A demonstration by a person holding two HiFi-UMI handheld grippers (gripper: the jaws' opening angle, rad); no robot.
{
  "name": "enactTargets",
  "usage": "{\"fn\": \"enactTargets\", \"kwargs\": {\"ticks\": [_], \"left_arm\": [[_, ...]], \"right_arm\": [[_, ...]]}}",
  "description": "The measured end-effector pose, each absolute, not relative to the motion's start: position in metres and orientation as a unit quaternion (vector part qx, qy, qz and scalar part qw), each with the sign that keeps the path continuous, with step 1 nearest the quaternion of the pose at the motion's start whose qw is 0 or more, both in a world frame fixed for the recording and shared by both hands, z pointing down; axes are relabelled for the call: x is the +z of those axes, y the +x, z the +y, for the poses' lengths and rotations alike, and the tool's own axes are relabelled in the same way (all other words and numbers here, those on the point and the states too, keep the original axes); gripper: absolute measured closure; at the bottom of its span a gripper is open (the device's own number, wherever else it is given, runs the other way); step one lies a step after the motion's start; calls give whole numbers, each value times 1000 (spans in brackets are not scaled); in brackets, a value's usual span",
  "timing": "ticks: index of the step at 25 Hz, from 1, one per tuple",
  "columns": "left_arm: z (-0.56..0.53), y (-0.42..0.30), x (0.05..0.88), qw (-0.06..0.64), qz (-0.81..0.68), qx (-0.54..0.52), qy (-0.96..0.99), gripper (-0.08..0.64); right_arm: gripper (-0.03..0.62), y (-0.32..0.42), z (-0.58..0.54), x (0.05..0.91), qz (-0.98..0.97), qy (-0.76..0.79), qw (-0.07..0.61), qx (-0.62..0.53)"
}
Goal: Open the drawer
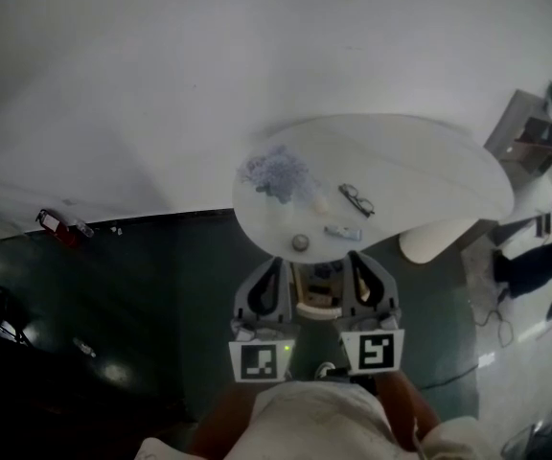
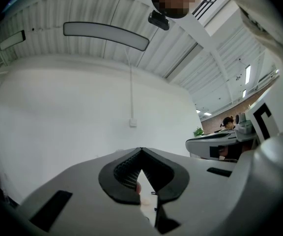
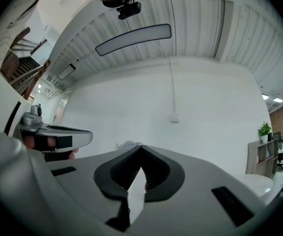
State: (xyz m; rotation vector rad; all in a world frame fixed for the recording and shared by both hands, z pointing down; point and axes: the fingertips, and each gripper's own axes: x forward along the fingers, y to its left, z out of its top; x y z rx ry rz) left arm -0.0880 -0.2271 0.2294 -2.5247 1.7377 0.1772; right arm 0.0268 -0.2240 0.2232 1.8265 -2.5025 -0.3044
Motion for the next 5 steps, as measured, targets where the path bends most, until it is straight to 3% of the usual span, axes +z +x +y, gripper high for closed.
{"fn": "enactTargets", "kwargs": {"ticks": [5], "left_arm": [[-228,-89,227,31,567,68,-820,558]], "right_arm": [[587,26,-224,220,-803,587,9,-98]]}}
